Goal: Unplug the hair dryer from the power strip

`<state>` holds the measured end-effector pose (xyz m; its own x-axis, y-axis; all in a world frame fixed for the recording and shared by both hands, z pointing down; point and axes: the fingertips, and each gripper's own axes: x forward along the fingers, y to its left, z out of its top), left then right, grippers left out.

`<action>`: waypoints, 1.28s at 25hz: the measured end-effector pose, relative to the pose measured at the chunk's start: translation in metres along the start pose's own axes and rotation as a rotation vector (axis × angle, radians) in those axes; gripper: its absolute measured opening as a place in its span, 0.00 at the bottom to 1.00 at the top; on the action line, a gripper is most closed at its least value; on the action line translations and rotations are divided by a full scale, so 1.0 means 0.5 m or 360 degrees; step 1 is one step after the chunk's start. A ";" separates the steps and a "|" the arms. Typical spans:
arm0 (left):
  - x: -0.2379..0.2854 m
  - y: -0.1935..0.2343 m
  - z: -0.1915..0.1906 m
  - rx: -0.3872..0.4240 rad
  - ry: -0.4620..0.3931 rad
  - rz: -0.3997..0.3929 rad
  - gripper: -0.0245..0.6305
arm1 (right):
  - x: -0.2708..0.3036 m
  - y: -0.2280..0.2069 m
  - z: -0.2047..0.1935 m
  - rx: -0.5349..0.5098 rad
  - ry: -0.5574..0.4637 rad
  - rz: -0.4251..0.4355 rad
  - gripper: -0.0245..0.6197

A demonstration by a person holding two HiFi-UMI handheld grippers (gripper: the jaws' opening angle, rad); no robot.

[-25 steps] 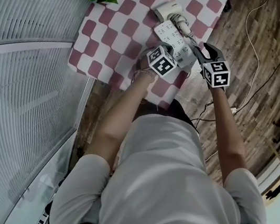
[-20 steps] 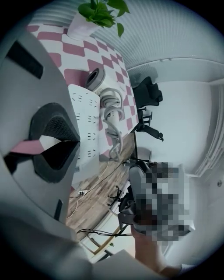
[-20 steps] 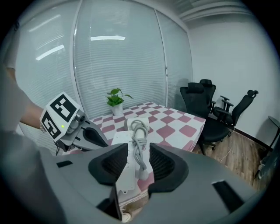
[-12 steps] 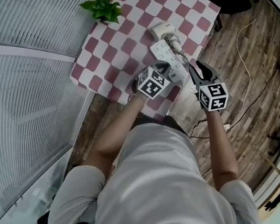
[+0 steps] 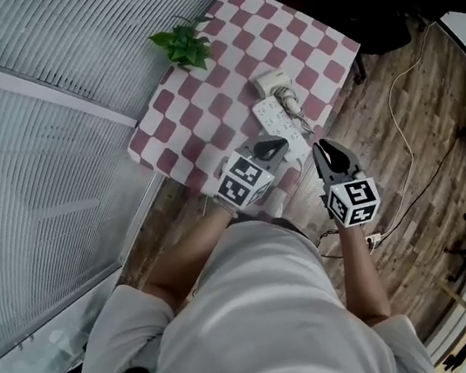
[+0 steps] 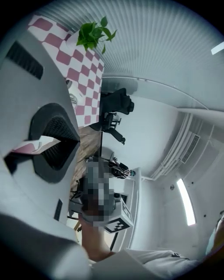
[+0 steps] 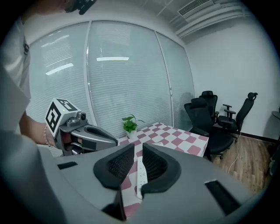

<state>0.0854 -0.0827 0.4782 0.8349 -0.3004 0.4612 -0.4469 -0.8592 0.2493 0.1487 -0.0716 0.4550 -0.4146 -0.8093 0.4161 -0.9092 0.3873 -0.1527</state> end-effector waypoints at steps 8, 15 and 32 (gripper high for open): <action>-0.097 -0.060 0.130 0.0004 -0.0277 0.0002 0.08 | -0.071 0.082 0.106 -0.0055 -0.0098 0.0098 0.13; -0.192 -0.122 0.235 0.0047 -0.0483 -0.0053 0.08 | -0.148 0.129 0.220 -0.0070 -0.0237 0.0147 0.12; -0.296 -0.187 0.337 0.0140 -0.0711 -0.0101 0.08 | -0.225 0.222 0.347 -0.0198 -0.0425 0.0161 0.09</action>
<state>0.0575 -0.0277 0.2433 0.9251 -0.3786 0.0300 -0.3775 -0.9078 0.1830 0.0882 -0.0143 0.2356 -0.5132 -0.8448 0.1517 -0.8580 0.5097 -0.0639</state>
